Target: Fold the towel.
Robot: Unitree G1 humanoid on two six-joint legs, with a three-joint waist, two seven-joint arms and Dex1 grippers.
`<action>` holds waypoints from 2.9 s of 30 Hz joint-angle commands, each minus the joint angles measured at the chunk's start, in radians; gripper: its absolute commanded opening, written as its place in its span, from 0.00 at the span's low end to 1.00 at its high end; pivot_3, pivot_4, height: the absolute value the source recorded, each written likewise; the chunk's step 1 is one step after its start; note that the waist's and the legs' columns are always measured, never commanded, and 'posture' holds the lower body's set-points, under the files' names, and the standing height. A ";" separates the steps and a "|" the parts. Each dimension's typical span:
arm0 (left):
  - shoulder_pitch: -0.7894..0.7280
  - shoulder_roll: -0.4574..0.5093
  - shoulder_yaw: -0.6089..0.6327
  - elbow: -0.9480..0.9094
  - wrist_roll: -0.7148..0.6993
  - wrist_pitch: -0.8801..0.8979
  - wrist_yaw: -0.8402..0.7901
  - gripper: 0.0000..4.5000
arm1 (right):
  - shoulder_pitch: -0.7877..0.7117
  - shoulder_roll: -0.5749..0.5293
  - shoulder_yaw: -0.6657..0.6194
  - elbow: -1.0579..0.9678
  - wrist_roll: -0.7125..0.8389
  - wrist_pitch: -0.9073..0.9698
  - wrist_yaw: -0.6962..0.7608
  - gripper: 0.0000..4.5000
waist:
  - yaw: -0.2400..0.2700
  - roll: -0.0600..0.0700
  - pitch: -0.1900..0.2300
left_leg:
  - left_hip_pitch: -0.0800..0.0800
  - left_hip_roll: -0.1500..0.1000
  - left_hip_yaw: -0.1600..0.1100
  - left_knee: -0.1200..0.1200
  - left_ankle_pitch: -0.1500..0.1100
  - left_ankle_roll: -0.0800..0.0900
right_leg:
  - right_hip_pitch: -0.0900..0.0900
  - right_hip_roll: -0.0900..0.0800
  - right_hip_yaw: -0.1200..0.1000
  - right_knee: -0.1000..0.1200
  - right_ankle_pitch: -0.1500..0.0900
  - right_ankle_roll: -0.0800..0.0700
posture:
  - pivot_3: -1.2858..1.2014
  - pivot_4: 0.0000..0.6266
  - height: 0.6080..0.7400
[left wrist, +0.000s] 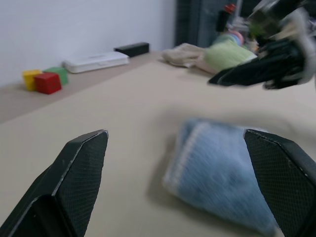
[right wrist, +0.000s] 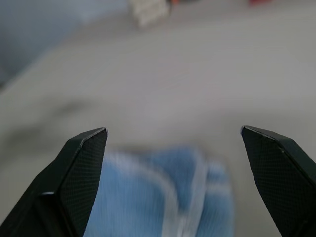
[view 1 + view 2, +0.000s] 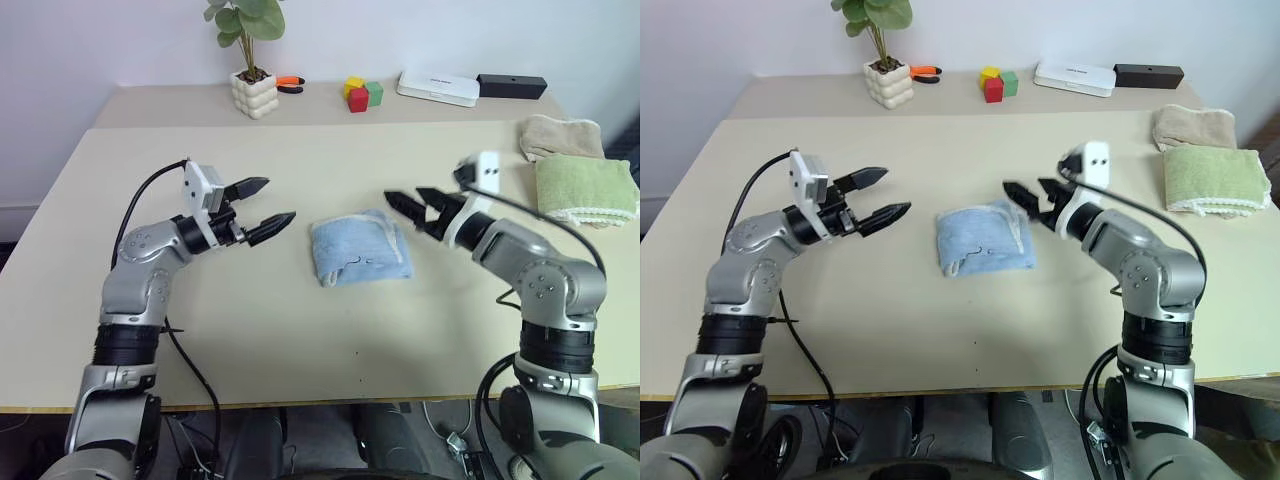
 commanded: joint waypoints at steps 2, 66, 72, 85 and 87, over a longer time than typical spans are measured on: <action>0.059 0.051 -0.001 -0.133 -0.049 0.034 -0.053 1.00 | 0.024 -0.027 0.068 -0.008 -0.108 -0.053 -0.031 0.98 | -0.001 0.000 0.000 | -0.001 0.000 0.000 0.000 0.000 0.000 | -0.001 0.000 0.000 0.000 0.000 0.000 | 0.52 0.24 1.00; -0.136 -0.102 -0.118 0.164 -0.032 -0.029 -0.287 1.00 | 0.220 0.505 -0.606 -0.596 0.033 0.130 -0.917 0.59 | -0.002 0.004 -0.001 | -0.004 0.001 -0.001 -0.002 0.000 0.001 | -0.005 0.001 0.000 0.001 -0.001 -0.002 | 0.52 0.24 1.00; -0.123 -0.116 -0.112 0.149 -0.024 -0.039 -0.261 1.00 | 0.262 0.341 -0.560 -0.596 -0.153 0.054 -0.929 0.99 | 0.000 0.004 -0.001 | -0.005 0.000 -0.001 -0.001 0.000 0.001 | -0.005 0.000 -0.001 0.000 -0.001 -0.002 | 0.52 0.24 1.00; -0.063 -0.075 -0.071 0.096 -0.003 -0.071 -0.186 1.00 | 0.120 -0.110 -0.081 -0.326 -0.090 -0.274 -0.042 0.99 | -0.027 0.004 0.000 | 0.002 0.001 0.001 -0.005 -0.001 0.002 | -0.002 0.002 0.002 0.000 -0.002 -0.002 | 0.52 0.24 1.00; -0.047 -0.059 -0.067 0.080 -0.002 -0.075 -0.174 1.00 | 0.161 -0.181 -0.034 -0.326 -0.066 -0.332 0.137 0.99 | -0.018 0.004 0.000 | 0.001 0.001 0.000 -0.006 -0.001 0.002 | -0.002 0.002 0.001 0.000 -0.003 -0.002 | 0.52 0.24 1.00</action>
